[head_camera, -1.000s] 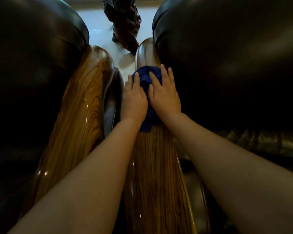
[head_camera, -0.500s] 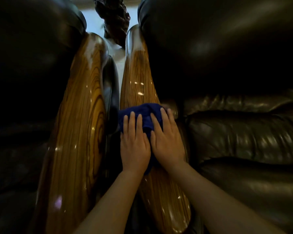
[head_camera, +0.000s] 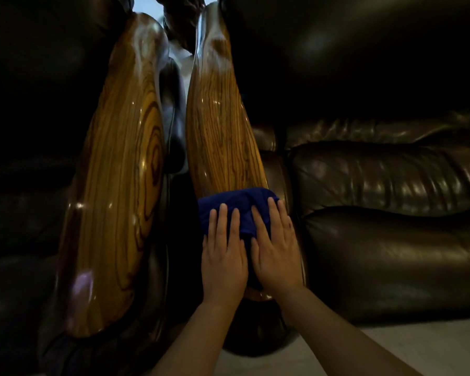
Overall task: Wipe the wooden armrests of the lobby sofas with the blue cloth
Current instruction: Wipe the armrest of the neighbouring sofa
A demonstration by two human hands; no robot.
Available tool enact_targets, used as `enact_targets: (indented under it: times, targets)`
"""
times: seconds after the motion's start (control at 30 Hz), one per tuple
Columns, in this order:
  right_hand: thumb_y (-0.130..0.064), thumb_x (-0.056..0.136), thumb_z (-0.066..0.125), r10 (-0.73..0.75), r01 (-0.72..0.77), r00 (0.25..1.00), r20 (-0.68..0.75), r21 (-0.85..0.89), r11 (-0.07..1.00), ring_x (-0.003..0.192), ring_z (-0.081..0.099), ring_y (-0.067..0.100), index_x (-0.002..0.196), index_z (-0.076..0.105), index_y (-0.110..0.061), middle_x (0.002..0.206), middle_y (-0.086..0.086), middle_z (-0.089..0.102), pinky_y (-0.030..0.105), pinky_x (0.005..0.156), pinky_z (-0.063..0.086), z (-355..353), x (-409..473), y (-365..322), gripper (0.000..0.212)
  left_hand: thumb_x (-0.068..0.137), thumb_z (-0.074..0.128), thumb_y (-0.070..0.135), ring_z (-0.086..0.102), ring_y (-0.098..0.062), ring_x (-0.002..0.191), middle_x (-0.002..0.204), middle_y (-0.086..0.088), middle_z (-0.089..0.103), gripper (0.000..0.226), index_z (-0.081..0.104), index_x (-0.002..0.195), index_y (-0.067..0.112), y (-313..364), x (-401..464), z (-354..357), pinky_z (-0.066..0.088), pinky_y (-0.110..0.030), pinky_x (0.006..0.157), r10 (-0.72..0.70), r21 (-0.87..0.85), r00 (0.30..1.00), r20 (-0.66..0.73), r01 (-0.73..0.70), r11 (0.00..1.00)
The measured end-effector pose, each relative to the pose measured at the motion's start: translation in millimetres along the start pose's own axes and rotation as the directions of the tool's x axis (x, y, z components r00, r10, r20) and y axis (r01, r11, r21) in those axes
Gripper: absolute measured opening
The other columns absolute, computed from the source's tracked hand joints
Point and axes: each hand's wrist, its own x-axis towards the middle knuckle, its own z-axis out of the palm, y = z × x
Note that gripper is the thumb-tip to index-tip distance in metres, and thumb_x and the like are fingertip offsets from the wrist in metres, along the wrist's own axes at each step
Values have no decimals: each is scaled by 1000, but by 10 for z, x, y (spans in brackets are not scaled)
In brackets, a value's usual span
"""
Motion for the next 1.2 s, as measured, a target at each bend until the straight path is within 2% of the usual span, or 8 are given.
enact_targets:
  times: [0.13,0.23,0.43,0.53,0.67,0.8,0.93,1.2]
  targets:
    - [-37,92,29,26,-24,997,74,-34,999,142,9,29,144,19,-22,154,12,12,51,111,20,-129,-174,-16,55,81,64,9,25,-25,136,145,-13,36,62,37,136,12,35,-182,-148,31,-45,105,12,-44,1000,29,-11,999]
    - [-35,85,53,0,5,998,60,-82,997,138,23,33,137,39,-22,147,17,34,56,105,31,-308,-231,40,55,74,71,11,46,-29,125,133,-13,51,55,52,125,12,-10,-245,-315,43,-47,99,39,-36,999,1,-39,999]
    - [-10,64,80,-148,150,988,43,-43,988,101,62,30,113,63,-10,115,16,62,35,73,57,-513,-167,153,52,71,74,8,51,-19,115,121,-6,56,54,55,121,12,-25,-233,-364,41,-27,97,-9,-95,999,41,13,995]
    - [0,69,73,-132,131,991,26,23,991,88,62,27,100,66,-8,100,14,63,31,62,58,-531,-74,109,33,74,69,5,50,-10,107,113,0,56,42,58,114,15,-16,-120,-371,35,-16,92,-40,-183,997,66,52,982]
    - [-8,82,62,37,-72,990,136,262,962,89,53,13,103,65,-17,100,0,56,25,78,47,-633,61,141,23,75,68,3,51,2,85,99,7,57,28,64,99,17,-52,33,-542,39,-10,79,-86,-337,985,148,132,932]
    - [-16,83,62,115,-217,953,280,367,905,86,50,6,105,63,-29,102,-6,54,21,76,43,-955,195,156,25,75,70,8,52,5,79,93,14,55,27,64,96,23,52,159,-868,39,-9,66,-165,-400,966,198,234,886]
    - [-18,82,62,89,-192,956,281,366,911,87,52,6,104,63,-31,99,-8,54,27,77,48,-1435,337,64,25,77,68,8,55,0,81,93,12,56,27,64,99,23,257,273,-1316,45,-14,67,-170,-434,962,213,249,866]
    - [-22,81,62,80,-123,984,158,289,949,78,48,0,102,60,-35,89,-17,46,15,64,39,-2729,349,-138,25,78,66,7,59,-1,83,94,11,60,28,62,101,23,919,337,-2452,50,-15,68,-83,-504,966,246,200,840]
